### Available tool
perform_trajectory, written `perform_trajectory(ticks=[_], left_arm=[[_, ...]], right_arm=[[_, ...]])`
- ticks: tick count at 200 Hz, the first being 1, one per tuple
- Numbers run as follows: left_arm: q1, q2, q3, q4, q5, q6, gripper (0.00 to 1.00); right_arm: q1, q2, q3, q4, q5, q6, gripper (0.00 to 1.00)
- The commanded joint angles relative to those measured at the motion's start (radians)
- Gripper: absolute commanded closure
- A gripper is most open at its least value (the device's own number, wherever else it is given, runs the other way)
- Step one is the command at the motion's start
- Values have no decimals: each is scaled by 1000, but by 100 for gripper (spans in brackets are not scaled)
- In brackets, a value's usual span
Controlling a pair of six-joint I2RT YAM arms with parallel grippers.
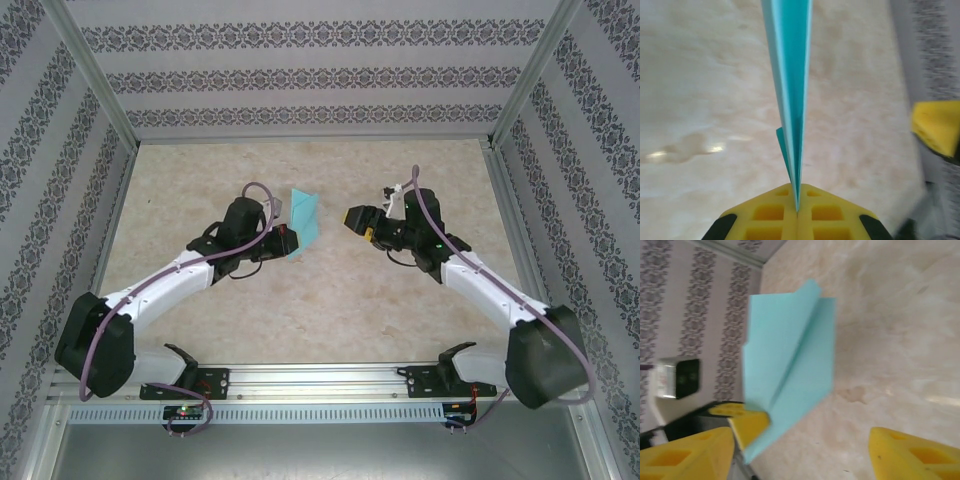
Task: Fold a paper plane with a square sheet of paper (pick it up from the middle)
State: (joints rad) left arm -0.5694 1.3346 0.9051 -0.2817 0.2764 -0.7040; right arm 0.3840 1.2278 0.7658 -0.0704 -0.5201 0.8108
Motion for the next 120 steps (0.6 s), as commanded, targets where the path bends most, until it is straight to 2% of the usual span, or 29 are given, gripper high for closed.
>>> perform_trajectory(ticks=[1, 32, 68, 96, 120], left_arm=[[-49, 37, 142, -425, -363, 161, 95], [-132, 156, 320, -698, -744, 157, 95], [-211, 326, 426, -896, -1001, 80, 96], [-257, 475, 471, -921, -1044, 65, 95], [-289, 574, 503, -875, -990, 65, 93]], right_arm=[[1, -40, 9, -245, 212, -151, 21], [-2, -73, 0, -315, 343, -151, 16], [-16, -99, 2, -378, 422, -101, 16], [-18, -141, -23, -393, 467, -74, 16], [-17, -192, -58, -416, 494, -53, 16]])
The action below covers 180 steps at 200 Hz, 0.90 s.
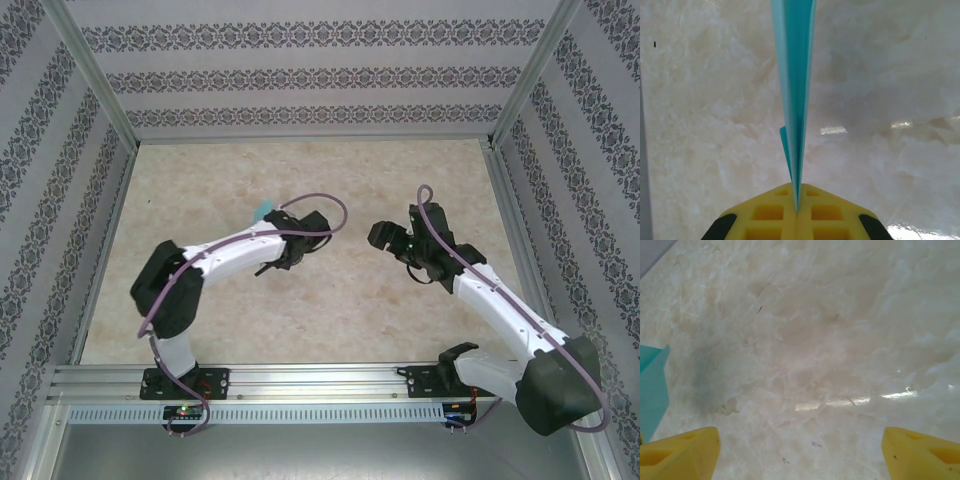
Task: Fold a paper plane with a square sheet of paper (pick it up from the middle)
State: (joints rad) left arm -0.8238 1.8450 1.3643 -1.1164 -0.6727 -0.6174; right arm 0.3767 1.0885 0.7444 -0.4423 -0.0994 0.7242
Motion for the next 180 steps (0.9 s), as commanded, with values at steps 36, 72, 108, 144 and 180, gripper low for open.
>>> perform_trajectory(ticks=[36, 72, 108, 144, 180], left_arm=[[-40, 43, 24, 127, 157, -1, 70], [-7, -77, -55, 295, 362, 36, 41], [96, -236, -167, 412, 511, 28, 22], [278, -367, -321, 472, 573, -6, 9], [457, -471, -455, 513, 655, -21, 4]], right_arm=[[-21, -107, -58, -82, 106, 34, 15], [-23, -85, -58, -60, 63, 2, 16], [99, -1, -7, -8, 68, 17, 20], [338, 222, 94, 125, 99, 101, 34], [508, 506, 297, 216, 98, 139, 66]])
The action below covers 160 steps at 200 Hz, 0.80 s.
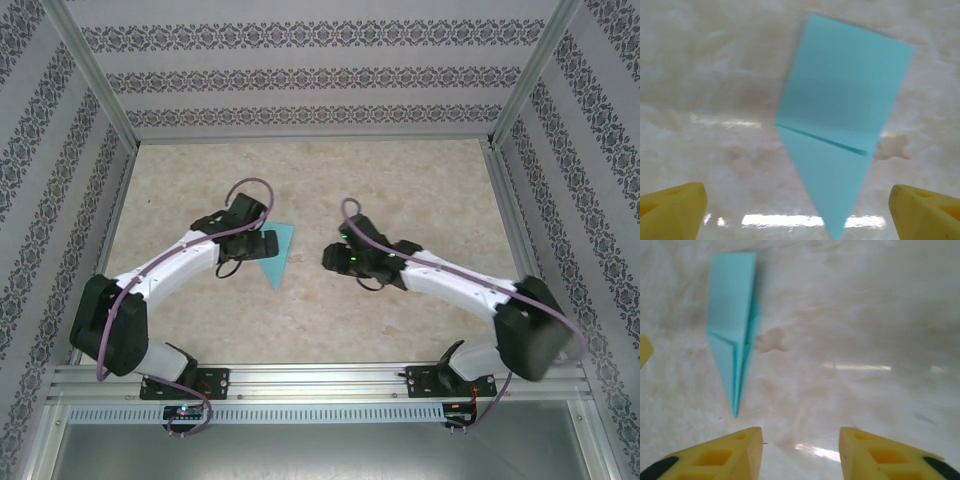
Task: Fold a paper plane with a square sheet of paper (pick it up from the middle)
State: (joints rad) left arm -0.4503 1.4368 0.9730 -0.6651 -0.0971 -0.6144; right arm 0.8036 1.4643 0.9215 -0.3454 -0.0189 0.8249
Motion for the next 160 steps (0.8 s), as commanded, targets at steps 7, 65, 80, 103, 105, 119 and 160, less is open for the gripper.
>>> perform_trajectory(ticks=[7, 65, 80, 103, 105, 119, 160], left_arm=[[110, -77, -82, 61, 82, -27, 3], [260, -185, -209, 83, 111, -84, 1], [274, -203, -231, 98, 115, -100, 1], [279, -209, -246, 108, 131, -106, 1], [279, -208, -246, 109, 133, -105, 1], [280, -203, -247, 112, 149, -98, 1], [279, -206, -256, 141, 191, -86, 0]], right_arm=[[102, 185, 163, 130, 16, 45, 69], [152, 537, 430, 127, -93, 61, 77], [153, 587, 449, 131, -113, 60, 78], [147, 625, 462, 110, -134, 36, 78], [146, 627, 462, 108, -137, 35, 78], [139, 637, 461, 78, -148, 4, 78], [95, 609, 383, -90, -167, -247, 79]])
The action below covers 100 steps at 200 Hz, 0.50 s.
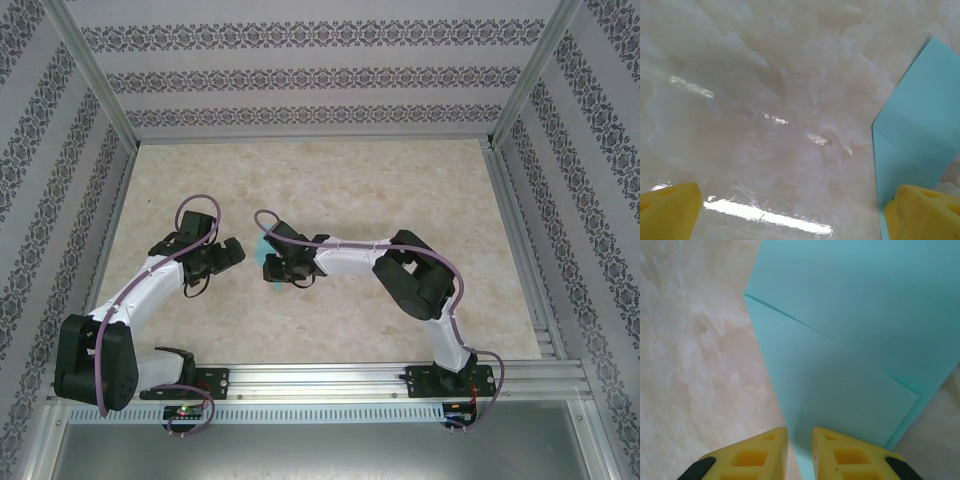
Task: Fold a paper plane with a square sheet of paper (pick it up from the middle)
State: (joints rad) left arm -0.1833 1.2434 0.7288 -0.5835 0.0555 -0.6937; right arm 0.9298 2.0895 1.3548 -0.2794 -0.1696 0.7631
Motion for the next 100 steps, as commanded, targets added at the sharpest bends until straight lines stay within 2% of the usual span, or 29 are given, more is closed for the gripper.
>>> perform_trajectory(ticks=[1, 30, 53, 74, 100], left_arm=[[13, -13, -12, 60, 39, -7, 0], [12, -8, -9, 76, 81, 15, 0], [13, 2, -12, 96, 132, 32, 0], [11, 5, -24, 130, 189, 35, 0], [3, -11, -52, 178, 259, 16, 0]], right_arm=[[-32, -20, -56, -159, -16, -191, 79], [-95, -111, -203, -234, -18, -397, 79], [-144, -181, -269, -257, -7, -462, 78], [-167, -272, -295, -204, -41, -421, 76], [-186, -404, -370, -8, -84, -227, 70]])
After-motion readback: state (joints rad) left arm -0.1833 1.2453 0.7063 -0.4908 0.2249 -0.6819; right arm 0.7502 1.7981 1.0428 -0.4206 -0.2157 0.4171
